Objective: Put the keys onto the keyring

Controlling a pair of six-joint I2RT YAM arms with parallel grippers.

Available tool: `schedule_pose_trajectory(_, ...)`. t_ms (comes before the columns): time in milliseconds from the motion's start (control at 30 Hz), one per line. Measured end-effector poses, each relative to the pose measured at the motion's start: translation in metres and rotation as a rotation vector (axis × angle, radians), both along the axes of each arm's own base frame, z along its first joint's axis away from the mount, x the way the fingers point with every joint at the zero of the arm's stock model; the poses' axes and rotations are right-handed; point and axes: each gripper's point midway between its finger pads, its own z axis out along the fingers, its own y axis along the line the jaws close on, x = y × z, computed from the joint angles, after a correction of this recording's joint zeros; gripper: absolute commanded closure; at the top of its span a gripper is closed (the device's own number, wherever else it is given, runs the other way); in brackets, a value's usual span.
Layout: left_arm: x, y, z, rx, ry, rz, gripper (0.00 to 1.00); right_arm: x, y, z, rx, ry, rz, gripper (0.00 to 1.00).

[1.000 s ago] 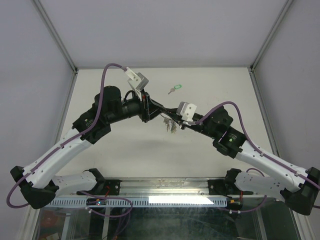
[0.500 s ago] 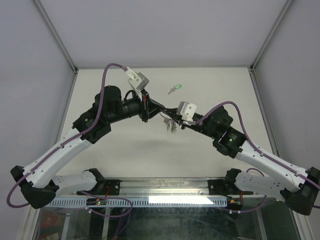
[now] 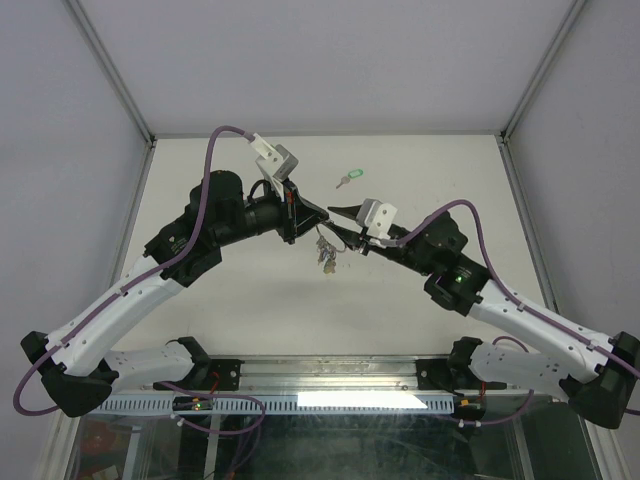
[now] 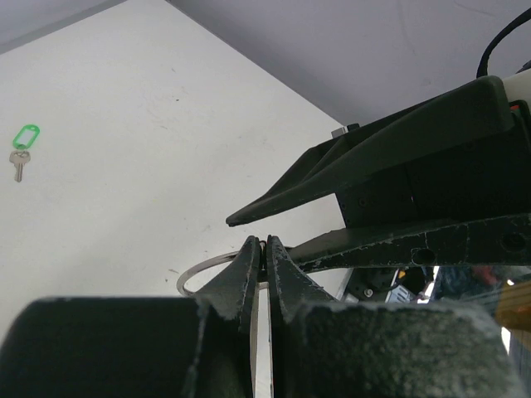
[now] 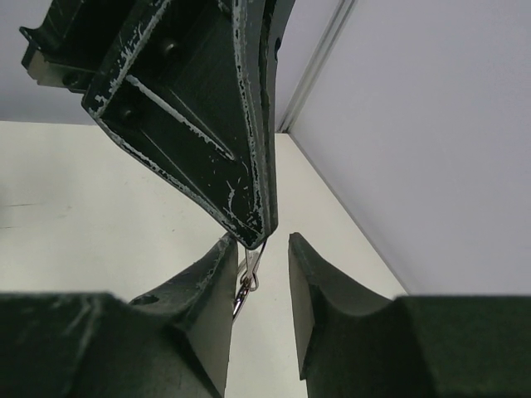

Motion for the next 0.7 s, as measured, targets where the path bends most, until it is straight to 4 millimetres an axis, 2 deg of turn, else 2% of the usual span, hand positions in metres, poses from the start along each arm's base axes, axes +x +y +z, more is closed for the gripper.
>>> schedule_pose_trajectory(300, 0.0012, 0.0004, -0.0007, 0.003, 0.000, 0.006, 1.00, 0.0038, 0.0044, -0.0058, -0.007, 0.015, -0.003, 0.70)
schedule_pose_trajectory(433, 0.0013, 0.0004, -0.0006, 0.003, 0.000, 0.007, 1.00, 0.0058, 0.0041, -0.0071, -0.009, 0.018, -0.013, 0.73)
schedule_pose_trajectory(533, 0.0014, 0.0004, -0.0005, 0.002, -0.001, 0.007, 1.00, 0.0058, 0.0044, -0.0074, -0.010, 0.019, -0.015, 0.82)
schedule_pose_trajectory(633, 0.0016, 0.0005, -0.0006, 0.003, -0.001, 0.008, 1.00, 0.0060, 0.0051, -0.0084, -0.011, 0.023, -0.017, 1.00)
schedule_pose_trajectory(700, 0.0024, 0.0010, -0.0007, 0.005, -0.003, 0.013, 1.00, 0.0069, 0.0050, -0.0087, -0.008, 0.029, -0.021, 1.00)
